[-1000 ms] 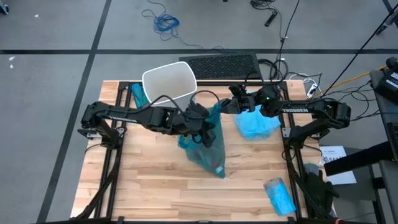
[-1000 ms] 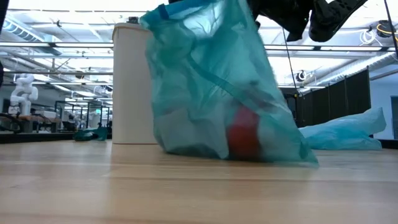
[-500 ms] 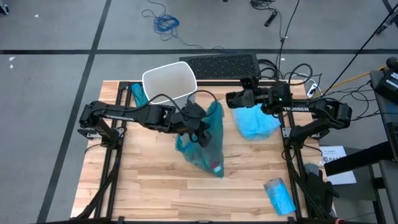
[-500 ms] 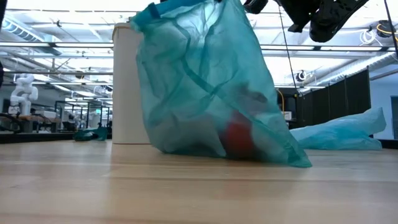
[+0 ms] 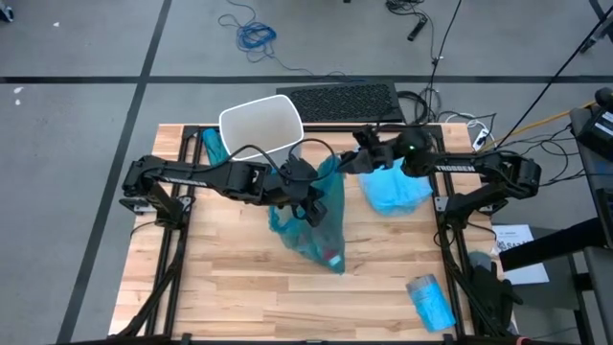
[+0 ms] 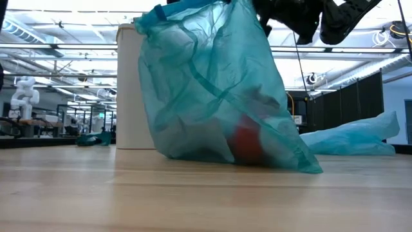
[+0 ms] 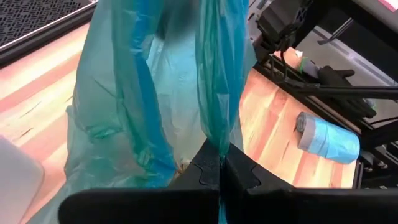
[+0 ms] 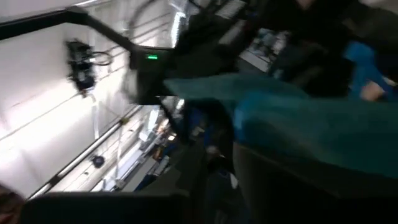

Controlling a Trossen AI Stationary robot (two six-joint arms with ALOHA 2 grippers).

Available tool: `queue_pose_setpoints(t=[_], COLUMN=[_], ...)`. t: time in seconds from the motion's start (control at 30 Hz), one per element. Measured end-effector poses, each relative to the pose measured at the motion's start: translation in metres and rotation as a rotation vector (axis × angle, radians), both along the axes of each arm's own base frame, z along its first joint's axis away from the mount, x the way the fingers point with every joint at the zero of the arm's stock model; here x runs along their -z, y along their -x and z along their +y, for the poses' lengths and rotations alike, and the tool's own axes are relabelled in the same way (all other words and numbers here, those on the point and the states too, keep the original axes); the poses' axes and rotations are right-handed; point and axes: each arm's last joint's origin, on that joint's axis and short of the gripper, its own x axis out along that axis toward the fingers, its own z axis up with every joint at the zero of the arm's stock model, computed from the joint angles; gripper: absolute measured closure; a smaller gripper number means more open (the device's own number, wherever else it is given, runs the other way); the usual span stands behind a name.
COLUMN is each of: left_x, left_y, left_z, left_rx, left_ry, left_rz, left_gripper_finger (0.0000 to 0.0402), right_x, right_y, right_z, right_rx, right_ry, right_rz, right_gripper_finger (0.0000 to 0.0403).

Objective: Place trash/remove bag and relplace
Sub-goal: Close the blue trash bag

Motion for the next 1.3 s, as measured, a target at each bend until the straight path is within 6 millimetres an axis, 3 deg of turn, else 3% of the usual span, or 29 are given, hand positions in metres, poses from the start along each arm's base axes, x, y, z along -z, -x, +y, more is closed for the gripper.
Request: queue_pose_setpoints(t=[0.23, 0.77, 0.9, 1.3], left_x=[-0.003, -0.003, -0.003, -0.003], left_y=[-0.002, -0.002, -0.002, -0.002], left_z=[0.000, -0.001, -0.001, -0.001], left_rx=[0.012, 0.045, 0.049, 0.072], left_ry=[-0.010, -0.016, -0.020, -0.025], left_rz=[-0.033, -0.026, -0.026, -0.021], left_gripper_finger=[0.0401, 0.0401, 0.0402, 0.0402], right_x=[0.006, -0.011, -0.005, -0.011], right_y=[-0.005, -0.016, -0.021, -0.020], right_z=[-0.001, -0.007, -0.006, -0.006], right_rx=[0.090, 0.102, 0.088, 0.103], right_ry=[-0.012, 0.042, 0.061, 0.046], right_rz=[0.034, 0.064, 0.124, 0.082], right_gripper_finger=[0.0283, 0.0298, 0.0298, 0.0298])
